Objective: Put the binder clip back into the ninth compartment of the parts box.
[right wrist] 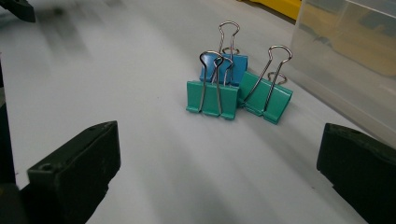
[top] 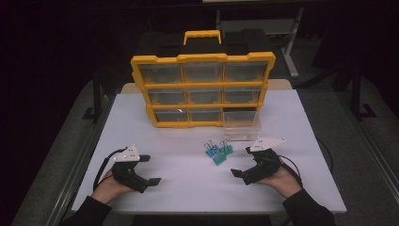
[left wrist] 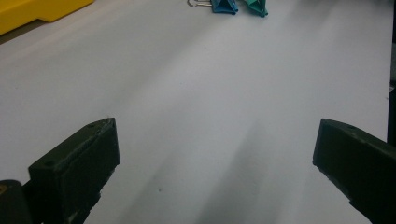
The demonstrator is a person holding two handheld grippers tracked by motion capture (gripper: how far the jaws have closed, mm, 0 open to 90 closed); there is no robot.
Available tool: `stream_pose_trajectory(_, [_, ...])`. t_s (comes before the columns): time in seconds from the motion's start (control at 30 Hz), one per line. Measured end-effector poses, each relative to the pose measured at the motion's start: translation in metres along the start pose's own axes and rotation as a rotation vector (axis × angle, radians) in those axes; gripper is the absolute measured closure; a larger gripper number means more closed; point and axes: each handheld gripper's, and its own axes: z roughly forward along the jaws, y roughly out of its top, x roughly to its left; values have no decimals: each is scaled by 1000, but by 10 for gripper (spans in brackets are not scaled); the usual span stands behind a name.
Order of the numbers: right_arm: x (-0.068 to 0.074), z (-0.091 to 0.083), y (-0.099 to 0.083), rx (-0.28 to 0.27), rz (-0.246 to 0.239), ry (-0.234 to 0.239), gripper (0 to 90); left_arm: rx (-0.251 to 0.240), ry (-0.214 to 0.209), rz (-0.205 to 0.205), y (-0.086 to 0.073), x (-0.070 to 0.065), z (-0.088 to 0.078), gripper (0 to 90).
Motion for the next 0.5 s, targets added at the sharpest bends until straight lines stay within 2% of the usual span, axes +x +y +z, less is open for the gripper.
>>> stream_pose_trajectory(0.27, [1, 8, 7, 18, -2, -8, 4, -1, 0, -7, 0, 1, 0, 1])
stream_pose_trajectory(0.5, [2, 15, 10, 31, -3, 3, 16, -13, 3, -18, 0, 1, 0, 1])
